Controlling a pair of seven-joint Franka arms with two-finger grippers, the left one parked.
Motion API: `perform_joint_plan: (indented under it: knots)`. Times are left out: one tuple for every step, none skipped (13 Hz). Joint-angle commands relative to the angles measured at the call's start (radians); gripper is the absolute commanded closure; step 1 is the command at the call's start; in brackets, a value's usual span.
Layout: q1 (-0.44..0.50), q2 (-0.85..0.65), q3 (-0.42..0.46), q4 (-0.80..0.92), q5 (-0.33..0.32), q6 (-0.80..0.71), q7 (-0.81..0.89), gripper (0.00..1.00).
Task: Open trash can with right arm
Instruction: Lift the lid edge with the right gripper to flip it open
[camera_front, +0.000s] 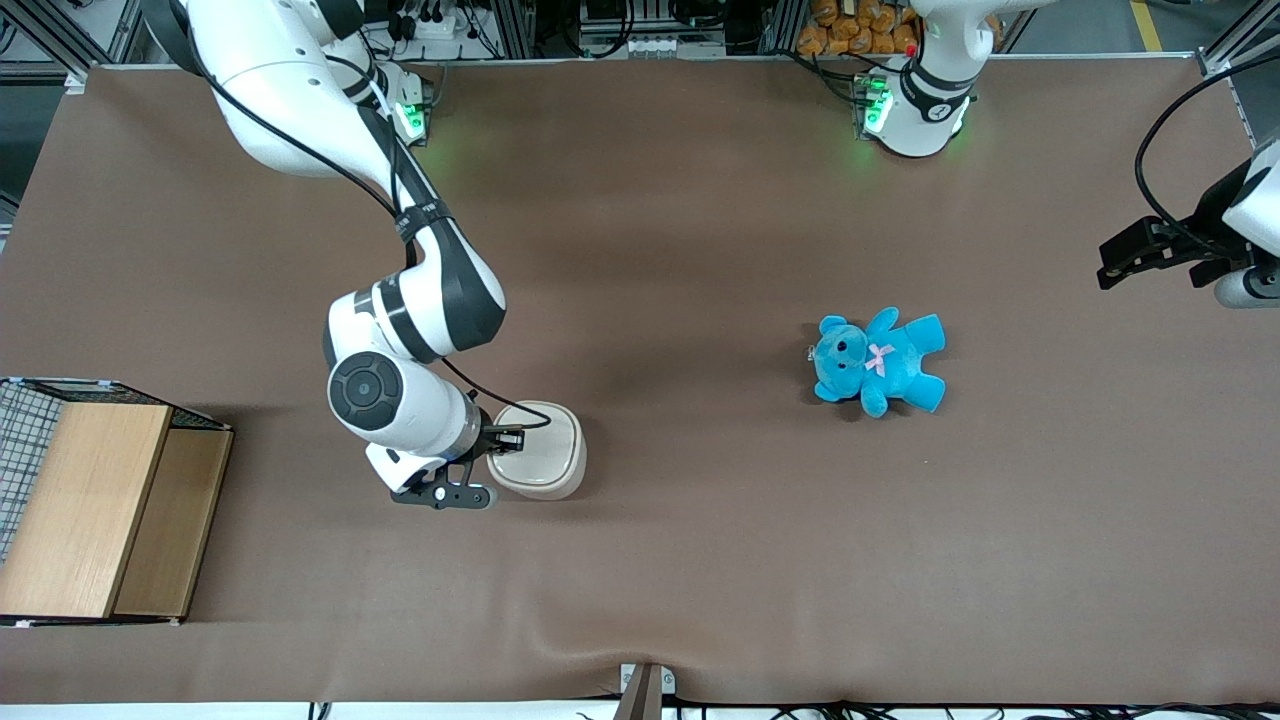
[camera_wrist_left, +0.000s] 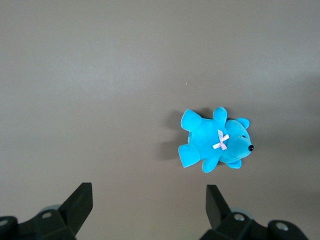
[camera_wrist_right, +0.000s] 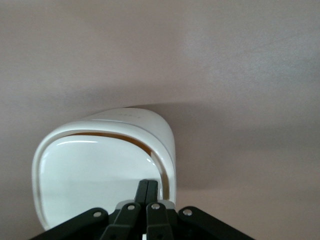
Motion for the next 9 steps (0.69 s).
perform_joint_plan:
  knots:
    - [-0.007, -0.004, 0.004, 0.064, 0.046, -0.068, 0.026, 1.0]
    - [-0.009, -0.006, 0.004, 0.086, 0.068, -0.087, 0.028, 1.0]
    - [-0.009, -0.006, 0.004, 0.107, 0.089, -0.103, 0.034, 1.0]
    - [-0.009, -0.007, 0.007, 0.123, 0.109, -0.117, 0.055, 1.0]
    - [-0.009, -0.009, 0.009, 0.138, 0.128, -0.128, 0.08, 1.0]
    - [-0.007, -0.012, 0.01, 0.147, 0.157, -0.139, 0.101, 1.0]
    - [-0.004, -0.024, 0.01, 0.147, 0.201, -0.14, 0.138, 1.0]
    - [0.002, -0.027, 0.007, 0.149, 0.227, -0.14, 0.193, 0.9]
    - [0.007, -0.035, 0.007, 0.149, 0.231, -0.143, 0.222, 0.78]
